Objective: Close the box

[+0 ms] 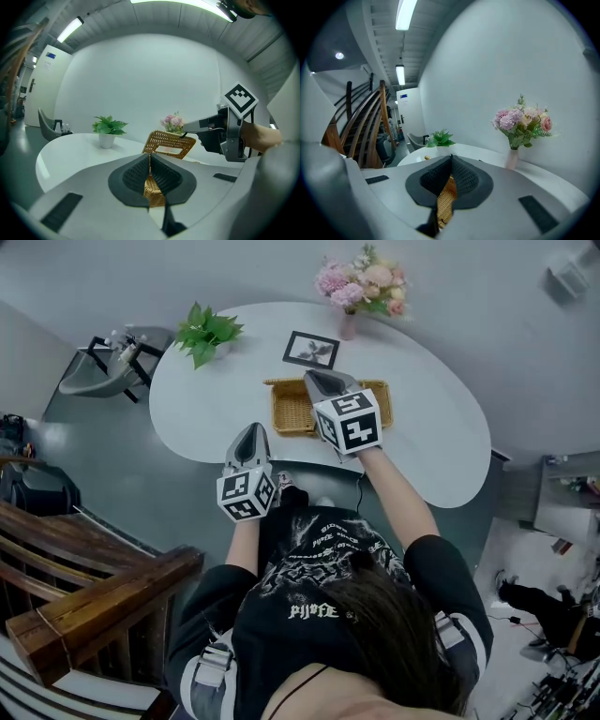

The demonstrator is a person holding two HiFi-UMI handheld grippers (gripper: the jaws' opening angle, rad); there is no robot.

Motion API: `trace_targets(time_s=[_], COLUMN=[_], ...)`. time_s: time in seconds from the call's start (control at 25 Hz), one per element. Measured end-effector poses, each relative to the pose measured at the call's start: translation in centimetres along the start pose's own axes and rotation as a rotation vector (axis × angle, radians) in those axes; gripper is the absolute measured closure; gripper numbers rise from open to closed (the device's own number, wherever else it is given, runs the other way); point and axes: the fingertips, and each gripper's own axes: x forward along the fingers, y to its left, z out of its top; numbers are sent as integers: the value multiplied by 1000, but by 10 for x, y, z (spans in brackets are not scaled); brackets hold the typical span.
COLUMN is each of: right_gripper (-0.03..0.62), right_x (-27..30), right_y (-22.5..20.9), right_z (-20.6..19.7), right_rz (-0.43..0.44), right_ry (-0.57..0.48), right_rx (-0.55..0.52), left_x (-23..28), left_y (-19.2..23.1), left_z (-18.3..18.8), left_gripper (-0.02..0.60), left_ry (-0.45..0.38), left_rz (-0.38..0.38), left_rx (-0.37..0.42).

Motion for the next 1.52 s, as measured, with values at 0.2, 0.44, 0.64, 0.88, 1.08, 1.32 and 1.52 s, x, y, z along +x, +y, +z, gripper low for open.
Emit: trace_targets(time_s=[0.2,0.44,0.64,0.88,1.08,1.32,1.52], right_gripper=[560,560,560,560,560,560,560], right_x=[-9,-16,-20,-25,-27,-29,-30], right_y=[7,14,19,24,27,30,30], right_z=[-12,-27,-43,-62,-77,-99,-107], right_rz=[3,3,3,-2,-4,-5,-3], right_ry=[7,7,7,8,-1,20,-8], right_rx=[-6,-16,-2,18,32,44,39], left_x=[-9,-18,-21,-25,-25,-27,-29], left_y=[-1,-5,-6,-7,-7,-12,-14], left_z=[-6,-13,-20,-22,-29,-32,-34], left_gripper=[554,554,554,554,554,554,554], left_ry=[0,-6,-8,-7,4,9,13], left_rz=[21,33,40,41,52,47,43], left_rx=[-5,-7,-6,0,4,21,34])
